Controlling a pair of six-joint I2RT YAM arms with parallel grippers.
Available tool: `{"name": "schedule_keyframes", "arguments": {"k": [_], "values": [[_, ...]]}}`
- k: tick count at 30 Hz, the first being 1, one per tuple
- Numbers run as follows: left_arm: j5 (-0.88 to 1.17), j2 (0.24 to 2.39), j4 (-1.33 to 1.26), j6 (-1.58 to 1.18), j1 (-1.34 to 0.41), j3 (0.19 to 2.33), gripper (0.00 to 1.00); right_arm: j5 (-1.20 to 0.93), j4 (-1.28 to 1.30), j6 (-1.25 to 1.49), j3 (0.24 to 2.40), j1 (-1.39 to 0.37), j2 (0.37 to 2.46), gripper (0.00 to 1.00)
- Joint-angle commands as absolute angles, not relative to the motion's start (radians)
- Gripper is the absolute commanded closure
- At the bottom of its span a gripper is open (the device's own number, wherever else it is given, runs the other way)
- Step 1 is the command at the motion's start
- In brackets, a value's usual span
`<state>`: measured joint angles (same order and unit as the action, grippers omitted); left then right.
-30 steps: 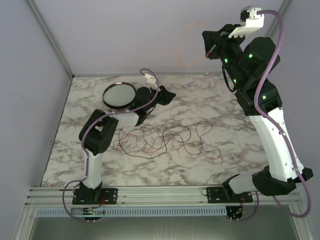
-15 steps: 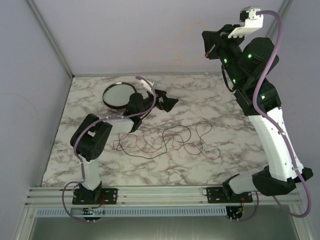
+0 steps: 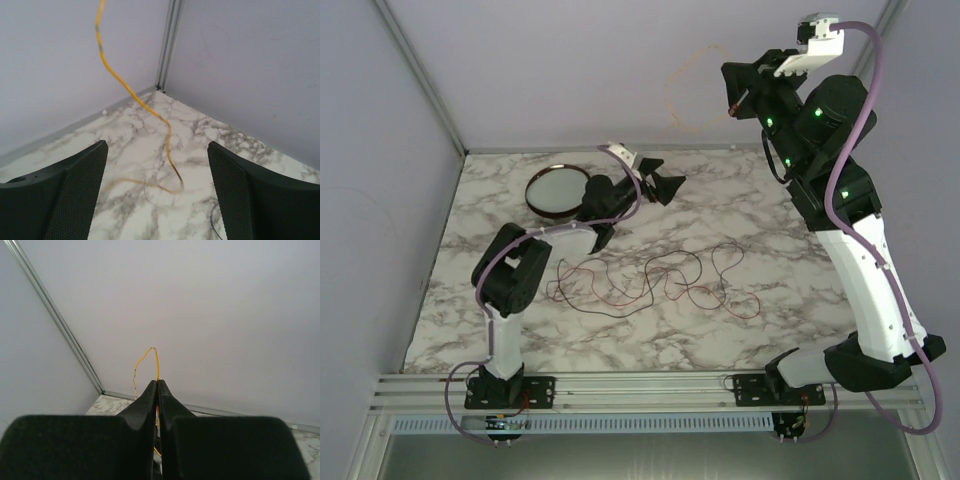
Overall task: Zip-tie the wires
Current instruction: Pick up the cable at the center of the board.
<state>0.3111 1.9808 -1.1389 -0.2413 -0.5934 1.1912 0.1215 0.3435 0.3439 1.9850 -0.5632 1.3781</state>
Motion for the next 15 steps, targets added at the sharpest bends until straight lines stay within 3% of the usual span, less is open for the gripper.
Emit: {"name": "schedule_keyframes", "arguments": {"k": [1, 9, 15], "values": [[0.326, 2.056, -1.171, -0.209, -0.603, 1.289, 0.21, 0.11, 0.307, 0.343, 1.988, -0.555, 1.359, 1.0], [0.348, 2.089, -1.148, -0.207, -0.607, 1.277, 0.6, 0.149, 0.307, 0.329, 1.963, -0.549, 1.327, 1.0], [0.341, 2.005, -1.149, -0.19, -0.59, 1.167, 1.0, 0.195, 0.323, 0.307, 1.919, -0.524, 1.294, 1.0]]}}
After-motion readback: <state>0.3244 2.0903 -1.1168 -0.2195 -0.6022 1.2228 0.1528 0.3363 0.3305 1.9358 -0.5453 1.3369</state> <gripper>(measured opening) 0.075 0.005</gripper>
